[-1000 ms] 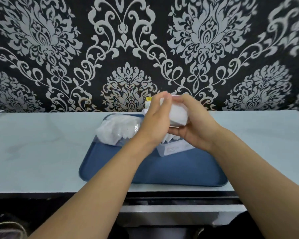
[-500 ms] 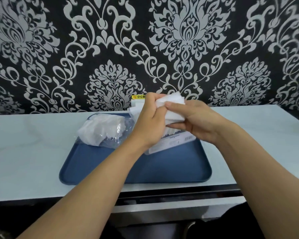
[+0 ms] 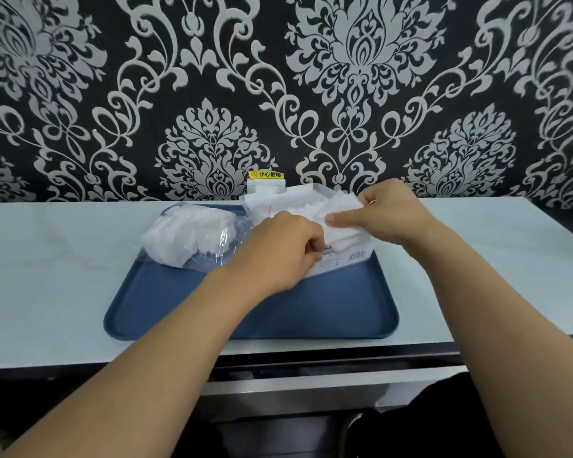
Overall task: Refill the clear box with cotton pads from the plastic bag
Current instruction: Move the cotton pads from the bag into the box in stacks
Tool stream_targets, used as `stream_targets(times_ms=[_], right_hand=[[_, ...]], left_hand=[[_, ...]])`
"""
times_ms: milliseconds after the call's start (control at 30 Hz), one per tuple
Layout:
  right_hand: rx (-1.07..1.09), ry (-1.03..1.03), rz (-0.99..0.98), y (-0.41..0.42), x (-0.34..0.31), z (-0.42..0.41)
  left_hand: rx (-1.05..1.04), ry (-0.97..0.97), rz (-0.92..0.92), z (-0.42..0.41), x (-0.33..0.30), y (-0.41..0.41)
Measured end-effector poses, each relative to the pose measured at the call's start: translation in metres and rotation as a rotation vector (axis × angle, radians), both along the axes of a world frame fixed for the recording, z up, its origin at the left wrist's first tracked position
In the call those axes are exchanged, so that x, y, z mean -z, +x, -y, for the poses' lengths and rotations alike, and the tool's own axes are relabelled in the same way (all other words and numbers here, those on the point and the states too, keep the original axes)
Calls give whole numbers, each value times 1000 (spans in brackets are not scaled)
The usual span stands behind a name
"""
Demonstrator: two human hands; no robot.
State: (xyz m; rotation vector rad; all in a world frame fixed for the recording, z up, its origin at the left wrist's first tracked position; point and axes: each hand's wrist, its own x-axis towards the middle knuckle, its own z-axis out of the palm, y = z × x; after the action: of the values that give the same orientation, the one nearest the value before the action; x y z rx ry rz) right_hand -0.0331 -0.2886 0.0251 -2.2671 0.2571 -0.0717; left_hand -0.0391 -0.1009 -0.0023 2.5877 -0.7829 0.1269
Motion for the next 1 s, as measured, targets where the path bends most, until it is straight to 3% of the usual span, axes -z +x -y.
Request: stream_targets(times_ms=[300, 467, 767, 1000], right_hand=[[120, -519, -142, 15, -1, -14], [120, -674, -201, 13, 0, -16], [58, -509, -164, 8, 5, -8], [6, -363, -214, 0, 9, -10]], left_hand=[[-23, -24, -49, -6, 2, 7], [-35, -9, -45, -5, 3, 8], [-80, 87, -45, 0, 10, 6], [-67, 55, -228, 19, 13, 6]])
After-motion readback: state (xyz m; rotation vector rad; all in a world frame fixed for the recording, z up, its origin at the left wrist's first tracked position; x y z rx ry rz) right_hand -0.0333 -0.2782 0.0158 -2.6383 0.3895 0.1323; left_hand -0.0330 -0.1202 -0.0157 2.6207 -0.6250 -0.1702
